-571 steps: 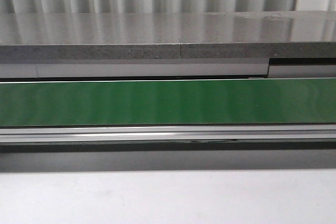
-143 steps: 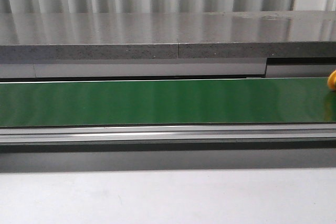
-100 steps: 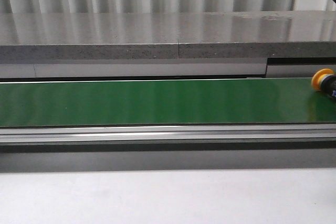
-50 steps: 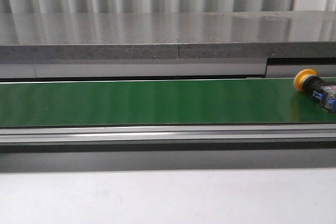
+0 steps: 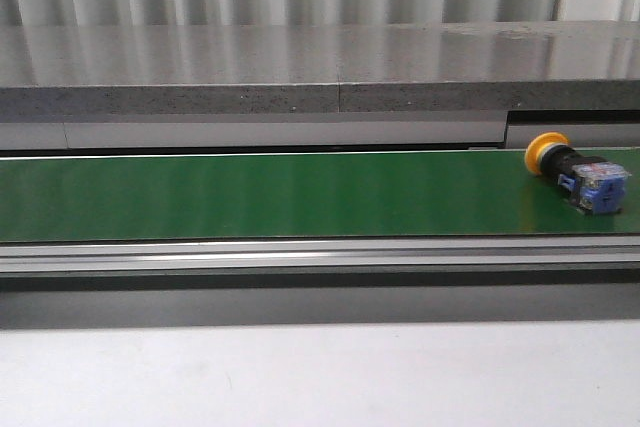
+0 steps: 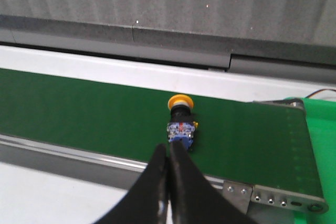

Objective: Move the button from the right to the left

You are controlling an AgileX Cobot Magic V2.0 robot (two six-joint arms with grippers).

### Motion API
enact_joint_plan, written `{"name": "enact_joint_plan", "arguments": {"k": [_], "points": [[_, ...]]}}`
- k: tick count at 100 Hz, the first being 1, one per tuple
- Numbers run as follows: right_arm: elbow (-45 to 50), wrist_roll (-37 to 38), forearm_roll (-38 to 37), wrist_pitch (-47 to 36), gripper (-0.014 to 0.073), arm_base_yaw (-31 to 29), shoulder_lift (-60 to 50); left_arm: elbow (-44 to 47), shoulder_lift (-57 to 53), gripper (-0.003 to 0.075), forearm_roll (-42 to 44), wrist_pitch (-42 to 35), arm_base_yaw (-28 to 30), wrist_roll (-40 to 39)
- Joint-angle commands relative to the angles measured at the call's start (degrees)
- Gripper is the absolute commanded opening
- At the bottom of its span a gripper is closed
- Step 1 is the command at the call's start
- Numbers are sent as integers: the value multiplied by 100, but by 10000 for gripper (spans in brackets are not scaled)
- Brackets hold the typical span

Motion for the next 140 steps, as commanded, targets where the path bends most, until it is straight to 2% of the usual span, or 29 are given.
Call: {"name": "enact_joint_plan", "arguments": {"k": [1, 36, 66, 81, 103, 110, 114, 117, 129, 134, 140], "points": [[-126, -64, 40, -483, -65, 1, -170, 143, -202, -20, 35, -496, 10, -26], [-126, -64, 40, -488, -65, 1, -206, 45, -202, -20, 35, -918, 10, -26], [-126, -64, 40, -488, -65, 1, -206, -702, 2, -20, 35, 20, 10, -26], [-126, -64, 40, -488, -65, 1, -206, -1160, 467, -20, 0, 661, 10, -26], [-126, -64, 40, -488, -65, 1, -206, -1796, 1398, -8, 0, 1208, 10, -26], [-126, -64, 40, -488, -65, 1, -206, -1957, 1719, 62, -57, 1319, 10, -26], [-126, -64, 40, -488, -65, 1, -206, -2040, 1906, 137, -80, 1346, 10, -26], [-126, -64, 40, -488, -65, 1, -206, -2086, 2028, 200, -80, 1359, 10, -26], [-126, -64, 40, -488, -65, 1, -206, -2249, 2460, 531, -80, 1331, 10, -26], [-126, -64, 40, -488, -65, 1, -206, -2288, 2591, 608, -80, 1305, 10, -26], [-126, -64, 40, -488, -65, 1, -206, -2303, 2711, 640, -80, 1137, 10, -26]]}}
